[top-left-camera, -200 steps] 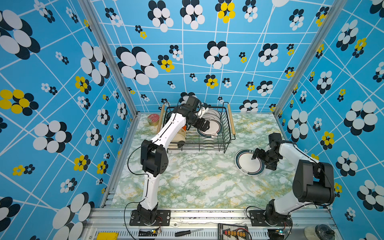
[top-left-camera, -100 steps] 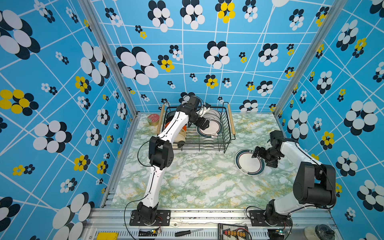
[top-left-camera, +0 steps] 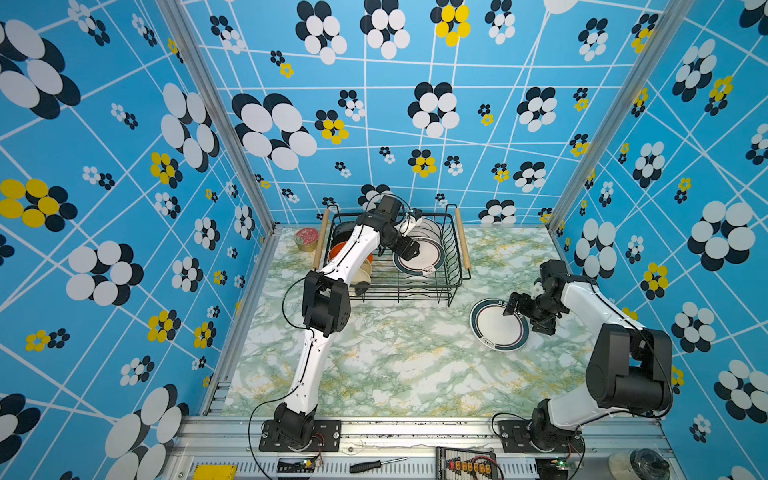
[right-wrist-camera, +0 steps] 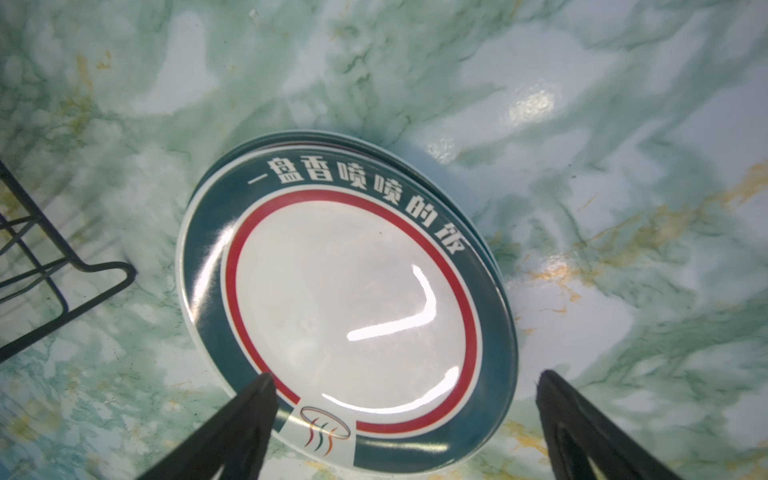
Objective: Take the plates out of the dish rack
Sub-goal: 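Position the left gripper at the next green-rimmed white plate in the rack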
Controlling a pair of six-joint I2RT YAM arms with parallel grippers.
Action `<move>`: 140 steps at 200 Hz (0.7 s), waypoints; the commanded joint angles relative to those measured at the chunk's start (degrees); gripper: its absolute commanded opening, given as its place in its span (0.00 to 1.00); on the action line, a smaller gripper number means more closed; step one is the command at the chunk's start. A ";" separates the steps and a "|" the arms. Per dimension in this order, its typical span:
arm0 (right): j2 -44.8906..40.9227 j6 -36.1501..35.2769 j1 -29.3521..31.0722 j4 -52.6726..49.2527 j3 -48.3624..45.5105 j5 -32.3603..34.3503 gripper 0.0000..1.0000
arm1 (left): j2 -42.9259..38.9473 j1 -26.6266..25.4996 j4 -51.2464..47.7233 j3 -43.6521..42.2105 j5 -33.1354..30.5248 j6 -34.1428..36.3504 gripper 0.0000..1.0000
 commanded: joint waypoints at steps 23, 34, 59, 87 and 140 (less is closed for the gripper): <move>-0.81 -0.25 0.15 -1.86 0.11 -0.72 0.99 | 1.64 0.28 -0.12 2.02 2.62 1.30 0.77; -0.96 -0.10 0.15 -1.81 -0.19 -0.86 0.99 | 1.87 0.15 -0.31 2.07 2.62 1.44 0.73; -1.49 0.21 0.15 -1.60 -0.92 -0.98 0.99 | 2.36 0.13 -0.38 2.02 3.37 1.19 0.65; -2.15 0.28 0.15 -1.57 -1.38 -1.25 0.99 | 2.85 -0.22 -0.93 1.94 3.68 1.35 0.58; -2.59 -0.04 0.15 -1.46 -1.65 -1.34 0.99 | 3.15 -0.77 -2.12 1.60 3.17 2.42 0.39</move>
